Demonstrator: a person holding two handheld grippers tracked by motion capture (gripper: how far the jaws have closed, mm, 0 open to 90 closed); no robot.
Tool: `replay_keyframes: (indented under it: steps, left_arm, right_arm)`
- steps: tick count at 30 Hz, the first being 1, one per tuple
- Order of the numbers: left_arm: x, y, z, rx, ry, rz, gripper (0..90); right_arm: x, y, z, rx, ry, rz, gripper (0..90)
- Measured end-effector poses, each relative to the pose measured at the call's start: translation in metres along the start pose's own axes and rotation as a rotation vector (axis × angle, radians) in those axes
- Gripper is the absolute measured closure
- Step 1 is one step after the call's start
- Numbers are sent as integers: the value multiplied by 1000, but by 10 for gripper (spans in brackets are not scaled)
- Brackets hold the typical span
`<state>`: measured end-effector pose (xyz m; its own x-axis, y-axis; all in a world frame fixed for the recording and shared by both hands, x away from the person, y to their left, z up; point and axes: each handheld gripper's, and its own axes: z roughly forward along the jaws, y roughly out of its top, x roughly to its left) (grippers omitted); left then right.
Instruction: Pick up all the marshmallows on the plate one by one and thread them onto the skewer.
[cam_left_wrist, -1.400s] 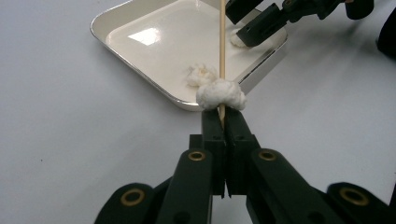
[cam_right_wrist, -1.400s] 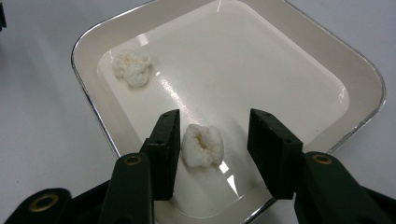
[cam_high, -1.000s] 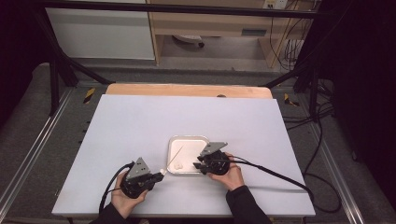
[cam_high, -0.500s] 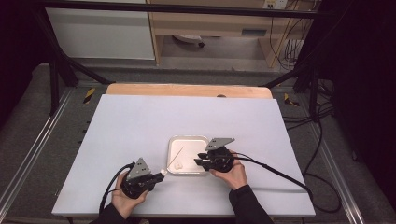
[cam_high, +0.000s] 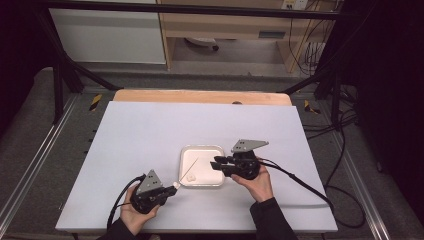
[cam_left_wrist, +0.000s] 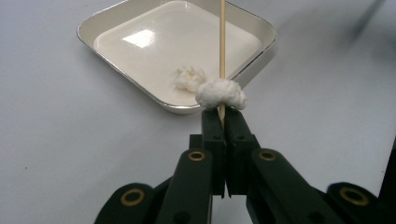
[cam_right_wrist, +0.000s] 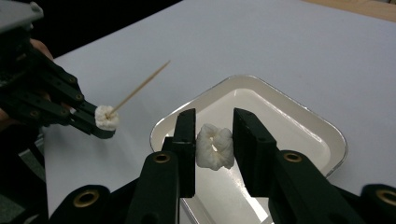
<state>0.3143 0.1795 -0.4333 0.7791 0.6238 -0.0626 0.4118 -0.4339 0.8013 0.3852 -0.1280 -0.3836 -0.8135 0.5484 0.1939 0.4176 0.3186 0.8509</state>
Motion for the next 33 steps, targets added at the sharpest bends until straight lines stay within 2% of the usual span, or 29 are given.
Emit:
replay_keyframes:
  steps: [1, 5, 8, 11, 16, 19, 33]
  left_arm:
    - [0, 0, 0, 0, 0, 0, 886]
    - [-1, 0, 0, 0, -2, 2, 886]
    - [-2, 1, 1, -2, -6, 7, 886]
    - [-2, 1, 1, -5, -8, 8, 886]
    - [-3, 1, 1, -4, -13, 17, 886]
    - [-4, 1, 0, -9, -13, 18, 886]
    - [-6, 2, 1, -8, -20, 27, 886]
  right_arm:
    - [0, 3, -3, -26, 16, 18, 714]
    - [-2, 8, -8, -69, 47, 49, 715]
    - [-3, 11, -9, -84, 58, 65, 715]
    - [-4, 16, -8, -110, 101, 90, 714]
    - [-1, 19, -2, -110, 128, 96, 713]
    - [-1, 22, 5, -124, 162, 122, 715]
    - [-3, 21, 13, -118, 201, 157, 717]
